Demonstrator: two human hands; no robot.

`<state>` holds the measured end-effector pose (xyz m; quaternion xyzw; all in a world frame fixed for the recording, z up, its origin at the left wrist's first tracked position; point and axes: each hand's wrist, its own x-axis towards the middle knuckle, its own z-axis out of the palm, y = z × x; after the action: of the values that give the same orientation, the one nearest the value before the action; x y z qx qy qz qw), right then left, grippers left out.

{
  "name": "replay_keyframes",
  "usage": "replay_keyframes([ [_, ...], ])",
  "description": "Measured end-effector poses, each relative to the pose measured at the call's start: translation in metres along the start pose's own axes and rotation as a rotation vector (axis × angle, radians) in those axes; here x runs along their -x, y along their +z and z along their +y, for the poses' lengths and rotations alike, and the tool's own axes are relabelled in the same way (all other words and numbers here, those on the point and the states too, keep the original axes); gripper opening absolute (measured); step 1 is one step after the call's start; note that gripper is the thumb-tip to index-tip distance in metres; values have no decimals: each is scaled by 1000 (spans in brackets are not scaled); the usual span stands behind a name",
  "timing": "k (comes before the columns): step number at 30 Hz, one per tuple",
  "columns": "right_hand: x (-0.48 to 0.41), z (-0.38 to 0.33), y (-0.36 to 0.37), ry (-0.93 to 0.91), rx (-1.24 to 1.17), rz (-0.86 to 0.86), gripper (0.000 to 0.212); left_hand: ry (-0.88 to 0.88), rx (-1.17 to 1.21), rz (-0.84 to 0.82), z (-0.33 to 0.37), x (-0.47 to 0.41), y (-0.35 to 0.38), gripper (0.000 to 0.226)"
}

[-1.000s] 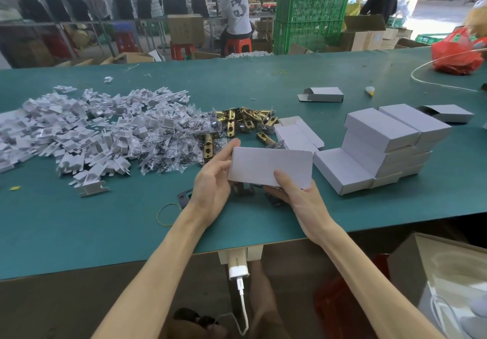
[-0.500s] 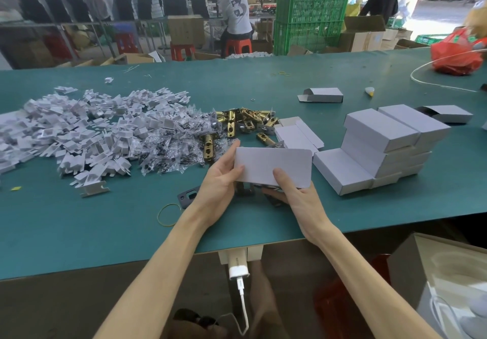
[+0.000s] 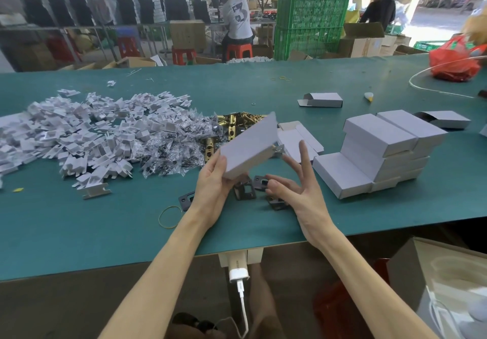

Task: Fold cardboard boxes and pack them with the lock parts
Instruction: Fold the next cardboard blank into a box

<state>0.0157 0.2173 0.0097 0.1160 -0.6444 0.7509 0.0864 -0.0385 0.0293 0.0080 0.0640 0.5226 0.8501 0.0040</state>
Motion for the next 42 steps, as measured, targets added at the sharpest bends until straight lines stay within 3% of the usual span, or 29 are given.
replay_keyframes([
  [2,0,0,-1,1,29,-17,100,-29,-35,-48,-1,1,-1,36],
  [7,2,0,0,17,19,-6,68,-55,-248,-125,-8,5,4,55],
  [12,1,0,-2,79,-140,51,90,-10,-420,-154,-4,7,5,61],
  [16,-1,-1,-1,102,-163,81,87,15,-460,-244,4,15,9,93],
  [19,-1,0,-2,119,-135,93,92,1,-426,-298,4,16,11,103],
  [26,-1,4,-2,90,-34,51,98,-26,-489,-433,0,14,8,76],
  [28,-2,6,-4,99,-51,43,96,-19,-470,-417,-1,13,7,69],
  [34,-2,10,-5,129,-24,77,67,2,-258,-146,-1,10,5,63],
  [39,-2,11,-5,164,-21,85,53,18,10,-64,8,10,8,94],
  [42,-1,10,-4,167,-20,73,48,8,72,-29,12,7,2,73],
])
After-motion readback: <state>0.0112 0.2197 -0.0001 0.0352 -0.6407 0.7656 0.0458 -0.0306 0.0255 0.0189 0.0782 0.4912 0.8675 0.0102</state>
